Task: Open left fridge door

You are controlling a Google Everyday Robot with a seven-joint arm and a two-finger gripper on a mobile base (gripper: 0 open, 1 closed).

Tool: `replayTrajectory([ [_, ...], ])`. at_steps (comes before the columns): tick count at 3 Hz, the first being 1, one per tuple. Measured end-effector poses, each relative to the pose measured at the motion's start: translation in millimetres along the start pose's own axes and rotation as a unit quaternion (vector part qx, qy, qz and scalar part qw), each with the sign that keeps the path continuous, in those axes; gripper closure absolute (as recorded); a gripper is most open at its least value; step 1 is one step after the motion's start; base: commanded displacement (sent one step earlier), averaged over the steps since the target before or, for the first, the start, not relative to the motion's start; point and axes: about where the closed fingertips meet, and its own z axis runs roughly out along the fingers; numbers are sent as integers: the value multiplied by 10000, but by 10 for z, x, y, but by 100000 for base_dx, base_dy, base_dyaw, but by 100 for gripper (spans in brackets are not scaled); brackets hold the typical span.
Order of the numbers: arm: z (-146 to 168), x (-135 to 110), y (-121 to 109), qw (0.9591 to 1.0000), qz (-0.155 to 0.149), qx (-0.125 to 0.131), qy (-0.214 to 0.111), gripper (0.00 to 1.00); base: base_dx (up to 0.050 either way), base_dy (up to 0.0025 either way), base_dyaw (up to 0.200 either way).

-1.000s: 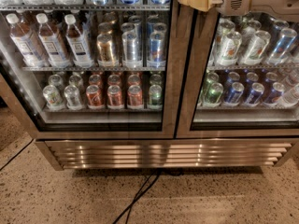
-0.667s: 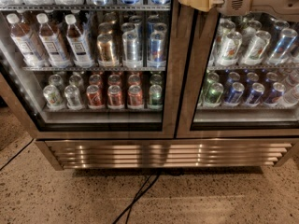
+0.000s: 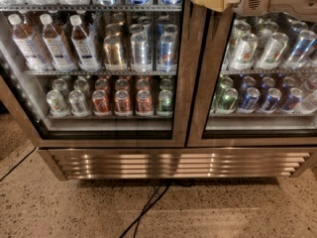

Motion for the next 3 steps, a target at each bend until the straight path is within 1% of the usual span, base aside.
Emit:
replayTrajectory([
  [1, 4, 5, -2, 10000, 4, -12, -3, 100, 0, 0, 0],
  [2, 5, -10, 20, 9999, 40, -134, -71, 100, 0, 0, 0],
  [3, -3, -6, 4, 9999, 40, -135, -71, 100, 0, 0, 0],
])
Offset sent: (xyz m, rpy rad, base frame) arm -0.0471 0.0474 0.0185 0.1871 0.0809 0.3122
